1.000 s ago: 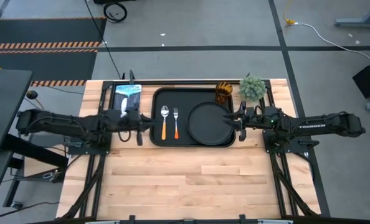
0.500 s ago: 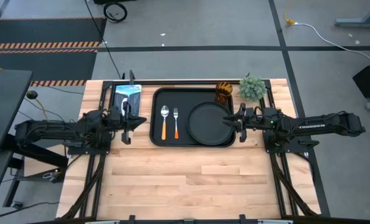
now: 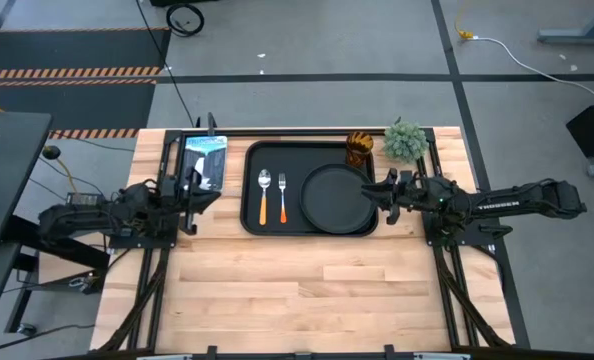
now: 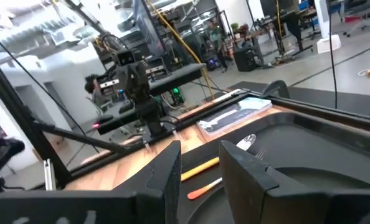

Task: Pick and place plate/cup/fork/spoon on tray
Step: Return to Home Position

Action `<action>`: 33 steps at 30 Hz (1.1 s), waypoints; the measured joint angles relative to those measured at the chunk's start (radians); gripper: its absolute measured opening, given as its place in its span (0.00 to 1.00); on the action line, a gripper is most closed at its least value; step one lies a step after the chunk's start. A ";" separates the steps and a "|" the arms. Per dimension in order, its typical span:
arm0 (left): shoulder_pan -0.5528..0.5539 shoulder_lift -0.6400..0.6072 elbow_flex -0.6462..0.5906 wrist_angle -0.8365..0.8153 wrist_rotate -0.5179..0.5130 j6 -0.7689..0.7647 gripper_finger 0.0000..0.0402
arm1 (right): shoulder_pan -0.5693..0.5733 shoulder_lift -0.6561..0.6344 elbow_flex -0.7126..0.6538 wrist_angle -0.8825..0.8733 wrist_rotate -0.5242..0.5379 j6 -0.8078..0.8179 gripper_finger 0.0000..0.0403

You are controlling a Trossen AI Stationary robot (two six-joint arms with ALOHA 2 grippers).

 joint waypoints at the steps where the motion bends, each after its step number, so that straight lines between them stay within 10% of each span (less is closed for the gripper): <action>1: 0.000 -0.016 0.000 -0.026 0.000 0.001 0.03 | 0.002 0.000 0.000 0.000 0.007 0.014 0.29; 33: 0.000 -0.055 0.000 -0.254 0.000 0.008 0.03 | 0.022 0.016 0.000 0.068 0.064 0.069 0.29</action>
